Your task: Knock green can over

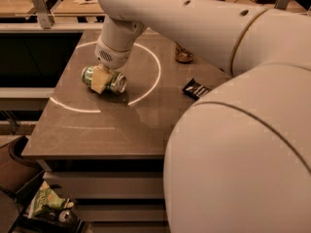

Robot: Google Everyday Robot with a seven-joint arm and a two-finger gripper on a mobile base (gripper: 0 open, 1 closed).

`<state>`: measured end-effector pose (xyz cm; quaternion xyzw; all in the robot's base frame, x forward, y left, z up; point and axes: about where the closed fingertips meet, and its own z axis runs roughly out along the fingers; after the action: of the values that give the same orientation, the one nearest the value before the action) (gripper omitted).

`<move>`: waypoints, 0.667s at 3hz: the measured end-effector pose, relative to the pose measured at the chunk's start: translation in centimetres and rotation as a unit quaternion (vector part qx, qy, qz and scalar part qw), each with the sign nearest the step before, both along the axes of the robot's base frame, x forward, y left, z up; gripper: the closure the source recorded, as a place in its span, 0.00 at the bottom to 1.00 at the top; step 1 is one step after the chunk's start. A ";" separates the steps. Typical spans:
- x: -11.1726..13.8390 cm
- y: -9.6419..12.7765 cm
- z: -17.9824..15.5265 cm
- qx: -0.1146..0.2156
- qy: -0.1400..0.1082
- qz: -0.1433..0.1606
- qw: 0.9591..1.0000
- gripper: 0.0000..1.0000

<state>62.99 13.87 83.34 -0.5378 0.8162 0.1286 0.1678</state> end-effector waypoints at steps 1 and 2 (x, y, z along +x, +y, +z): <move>-0.1 0.1 0.0 0.000 0.000 0.001 1.000 0.36; -0.1 0.2 -0.1 -0.001 0.001 0.002 1.000 0.12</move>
Offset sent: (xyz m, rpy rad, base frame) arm -0.0006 0.0007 -0.0004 -0.0005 0.0008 0.0016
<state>62.85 14.03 83.25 -0.5393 0.8153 0.1289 0.1665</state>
